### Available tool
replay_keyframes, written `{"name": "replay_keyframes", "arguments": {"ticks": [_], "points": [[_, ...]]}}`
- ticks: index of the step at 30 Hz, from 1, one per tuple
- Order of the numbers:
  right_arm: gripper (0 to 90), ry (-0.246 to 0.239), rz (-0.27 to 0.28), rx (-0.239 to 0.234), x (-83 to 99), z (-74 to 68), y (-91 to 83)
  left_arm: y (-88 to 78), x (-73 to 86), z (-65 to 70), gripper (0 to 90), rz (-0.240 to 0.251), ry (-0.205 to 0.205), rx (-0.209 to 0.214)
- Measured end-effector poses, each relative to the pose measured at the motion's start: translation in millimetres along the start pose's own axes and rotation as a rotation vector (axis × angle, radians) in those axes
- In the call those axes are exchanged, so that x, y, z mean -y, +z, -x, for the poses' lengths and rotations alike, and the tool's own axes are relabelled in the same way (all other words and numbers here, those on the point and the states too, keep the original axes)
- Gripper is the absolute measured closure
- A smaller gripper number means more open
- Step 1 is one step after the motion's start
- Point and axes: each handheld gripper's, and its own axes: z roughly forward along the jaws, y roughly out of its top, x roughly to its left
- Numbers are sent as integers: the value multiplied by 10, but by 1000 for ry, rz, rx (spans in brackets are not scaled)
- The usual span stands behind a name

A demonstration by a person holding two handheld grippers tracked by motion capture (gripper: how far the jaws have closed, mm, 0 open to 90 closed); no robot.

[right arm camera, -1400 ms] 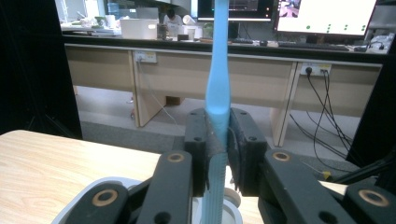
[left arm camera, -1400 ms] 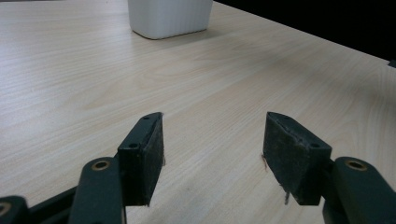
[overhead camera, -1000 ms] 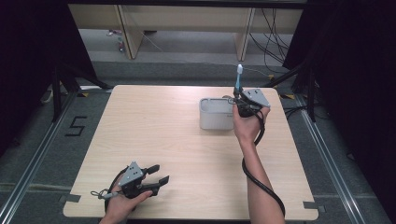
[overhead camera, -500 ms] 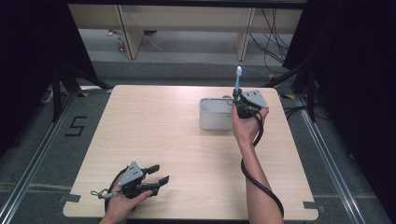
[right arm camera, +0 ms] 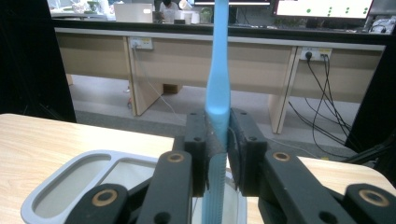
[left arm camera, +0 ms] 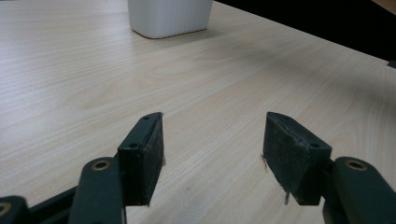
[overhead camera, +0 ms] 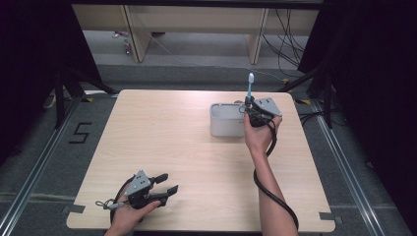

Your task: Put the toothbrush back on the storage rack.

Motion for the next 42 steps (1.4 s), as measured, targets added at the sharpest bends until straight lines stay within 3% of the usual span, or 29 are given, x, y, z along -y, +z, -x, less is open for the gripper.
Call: {"name": "replay_keyframes", "arguments": {"ticks": [3, 8, 19, 24, 27, 38, 42], "points": [[787, 21, -5, 4, 14, -10, 3, 0, 0, 0, 379, 0, 0, -1], [787, -1, -19, 0, 26, 5, 4, -10, -4, 4, 380, -14, 7, -11], [787, 19, -46, 4, 86, 8, 4, -8, -4, 4, 380, -10, 0, -9], [787, -10, -55, 4, 120, 35, 5, -7, -4, 3, 379, -10, 0, -9], [787, 21, -73, -2, 141, 31, 3, -6, -4, 4, 379, -9, -3, -8], [787, -17, -91, 4, 175, 49, 0, -6, -4, 5, 380, -9, -4, -9], [787, 1, -111, 1, 187, 37, -11, -10, -4, 0, 380, -13, 0, -9]]}}
